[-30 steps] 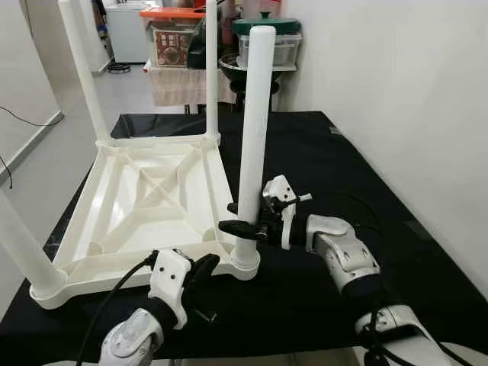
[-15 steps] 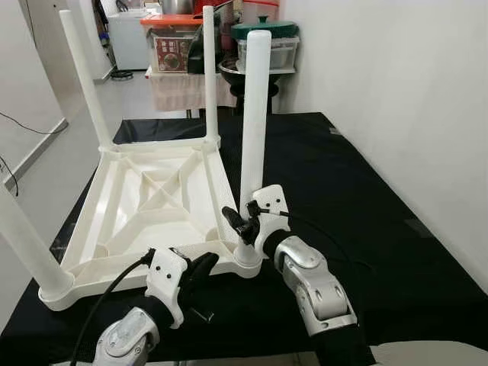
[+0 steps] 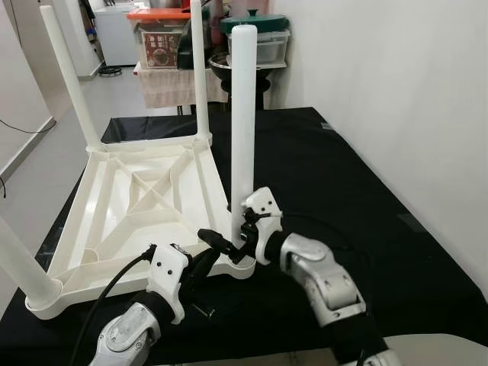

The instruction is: Building children table

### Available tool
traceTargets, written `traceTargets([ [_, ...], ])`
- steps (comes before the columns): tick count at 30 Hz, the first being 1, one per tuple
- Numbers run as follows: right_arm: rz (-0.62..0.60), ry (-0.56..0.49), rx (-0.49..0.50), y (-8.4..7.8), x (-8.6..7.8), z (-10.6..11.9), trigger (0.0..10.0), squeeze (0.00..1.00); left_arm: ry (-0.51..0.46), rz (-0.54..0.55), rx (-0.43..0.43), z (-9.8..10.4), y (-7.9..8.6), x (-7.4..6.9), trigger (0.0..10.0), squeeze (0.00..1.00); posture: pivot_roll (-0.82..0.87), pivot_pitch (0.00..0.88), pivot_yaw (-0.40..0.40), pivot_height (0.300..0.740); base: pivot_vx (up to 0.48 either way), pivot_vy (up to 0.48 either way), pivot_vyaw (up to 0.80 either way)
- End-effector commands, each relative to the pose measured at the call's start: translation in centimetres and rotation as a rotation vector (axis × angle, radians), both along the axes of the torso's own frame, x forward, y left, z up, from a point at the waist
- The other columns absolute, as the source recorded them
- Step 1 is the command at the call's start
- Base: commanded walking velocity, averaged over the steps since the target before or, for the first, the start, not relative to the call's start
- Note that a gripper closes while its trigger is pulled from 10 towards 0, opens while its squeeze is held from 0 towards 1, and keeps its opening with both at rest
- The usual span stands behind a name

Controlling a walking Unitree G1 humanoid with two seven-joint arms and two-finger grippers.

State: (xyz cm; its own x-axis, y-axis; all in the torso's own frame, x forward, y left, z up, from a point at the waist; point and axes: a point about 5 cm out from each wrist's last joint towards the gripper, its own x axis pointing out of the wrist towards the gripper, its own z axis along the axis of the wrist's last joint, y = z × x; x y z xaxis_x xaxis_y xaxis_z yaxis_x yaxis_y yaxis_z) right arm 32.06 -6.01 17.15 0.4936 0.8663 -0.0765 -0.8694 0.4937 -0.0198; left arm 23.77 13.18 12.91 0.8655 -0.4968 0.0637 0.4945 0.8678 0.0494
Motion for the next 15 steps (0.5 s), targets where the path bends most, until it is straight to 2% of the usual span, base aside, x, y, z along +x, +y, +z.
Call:
traceTargets([
  [1,0.090,0.000,0.017,0.6,-0.4,0.1,10.0,0.00,0.021,0.000,0.005,-0.4,0.0,-0.1,10.0,0.00,0.05,0.000,-0.044,0.740,0.000,0.000,0.00],
  [3,0.230,-0.007,-0.011,-0.4,0.1,0.8,10.0,0.00,0.021,0.001,0.004,-0.5,-0.1,-0.1,10.0,0.00,0.05,0.000,-0.046,0.740,0.000,0.000,0.00],
  [6,0.230,-0.007,-0.011,-0.4,0.1,0.8,10.0,0.00,0.021,0.001,0.004,-0.5,-0.1,-0.1,10.0,0.00,0.05,0.000,-0.046,0.740,0.000,0.000,0.00],
  [10,0.290,0.007,-0.023,-1.1,1.1,1.3,10.0,0.00,0.023,0.000,0.003,-0.5,-0.1,-0.1,10.0,0.00,0.06,0.000,-0.051,0.740,0.000,0.000,0.00],
  [11,0.306,0.016,-0.017,-1.3,1.5,1.5,2.9,0.00,0.023,0.000,0.003,-0.5,-0.2,-0.1,10.0,0.00,0.06,0.000,-0.051,0.740,0.000,0.000,0.00],
  [12,0.321,0.022,-0.011,-1.5,1.8,1.6,0.0,0.00,0.024,-0.001,0.003,-0.5,-0.2,-0.1,10.0,0.00,0.06,0.000,-0.052,0.740,0.000,0.000,0.00],
  [15,0.329,0.025,-0.007,-1.6,2.0,1.7,0.0,0.00,0.025,-0.001,0.002,-0.5,-0.2,-0.2,10.0,0.00,0.06,0.000,-0.052,0.740,0.000,0.000,0.00],
])
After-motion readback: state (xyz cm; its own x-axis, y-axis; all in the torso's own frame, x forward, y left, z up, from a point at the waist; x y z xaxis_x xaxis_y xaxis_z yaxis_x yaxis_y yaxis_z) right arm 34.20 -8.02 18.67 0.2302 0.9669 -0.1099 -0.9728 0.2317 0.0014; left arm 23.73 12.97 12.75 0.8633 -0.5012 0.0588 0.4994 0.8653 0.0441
